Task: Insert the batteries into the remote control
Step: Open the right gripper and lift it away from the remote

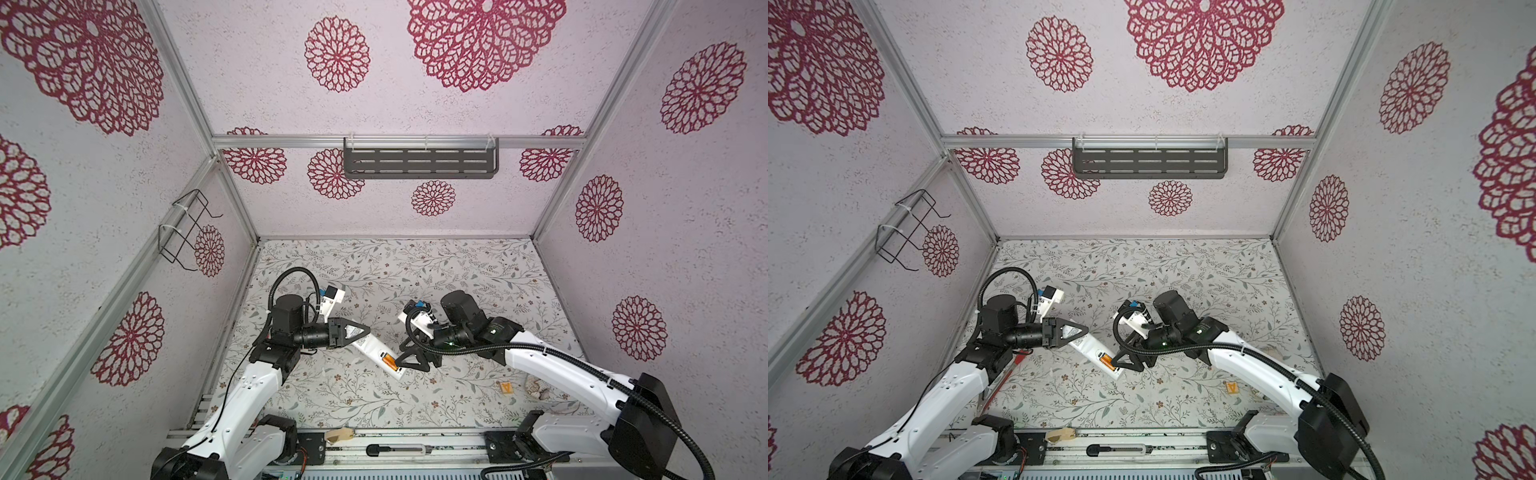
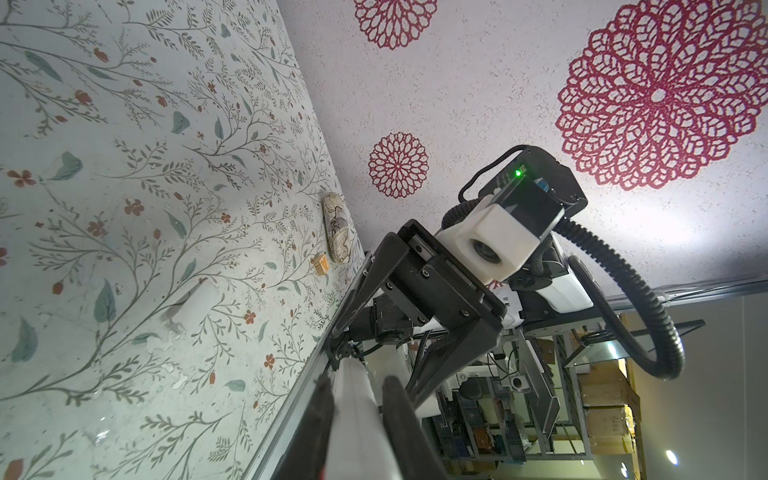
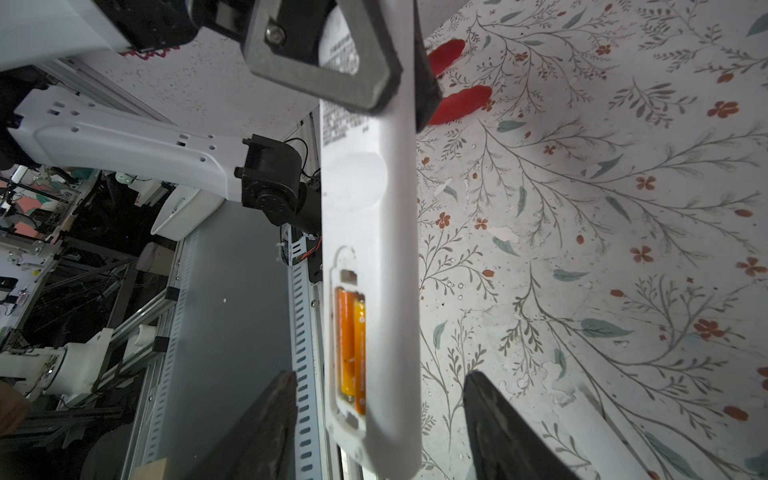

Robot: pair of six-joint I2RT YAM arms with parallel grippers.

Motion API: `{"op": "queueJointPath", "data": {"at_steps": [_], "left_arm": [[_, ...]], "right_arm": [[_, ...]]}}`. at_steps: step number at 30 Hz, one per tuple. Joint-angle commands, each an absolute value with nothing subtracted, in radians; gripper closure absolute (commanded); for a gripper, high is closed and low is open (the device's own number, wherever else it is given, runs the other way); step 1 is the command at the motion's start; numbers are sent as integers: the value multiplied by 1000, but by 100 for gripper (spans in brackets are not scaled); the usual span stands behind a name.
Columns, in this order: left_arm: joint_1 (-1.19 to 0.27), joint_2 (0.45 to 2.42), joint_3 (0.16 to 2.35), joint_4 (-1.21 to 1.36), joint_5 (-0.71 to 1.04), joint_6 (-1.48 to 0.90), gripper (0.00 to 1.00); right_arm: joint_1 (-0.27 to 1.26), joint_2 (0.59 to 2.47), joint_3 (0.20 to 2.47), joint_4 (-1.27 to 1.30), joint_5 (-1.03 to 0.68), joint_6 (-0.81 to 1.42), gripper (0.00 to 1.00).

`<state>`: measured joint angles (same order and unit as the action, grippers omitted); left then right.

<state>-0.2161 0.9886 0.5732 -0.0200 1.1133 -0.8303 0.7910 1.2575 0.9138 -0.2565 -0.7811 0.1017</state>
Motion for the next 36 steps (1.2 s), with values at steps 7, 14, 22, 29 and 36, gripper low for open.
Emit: {"op": "queueJointPath", "data": {"at_steps": [7, 14, 22, 29, 36], "left_arm": [[-218, 977, 607, -11, 1118, -809, 97], [-215, 977, 610, -18, 1115, -804, 97], [-198, 977, 623, -95, 1059, -754, 97], [-195, 1045, 703, -380, 847, -579, 96], [-198, 1116, 760, -503, 747, -507, 95]], "right_arm": [[813, 1316, 916, -216, -807, 110, 43], [818, 1335, 921, -255, -724, 96, 62], [816, 1293, 917, -274, -638, 97, 45], [808, 1226, 855, -275, -447, 114, 35], [810, 1246, 743, -229, -346, 78, 28]]}}
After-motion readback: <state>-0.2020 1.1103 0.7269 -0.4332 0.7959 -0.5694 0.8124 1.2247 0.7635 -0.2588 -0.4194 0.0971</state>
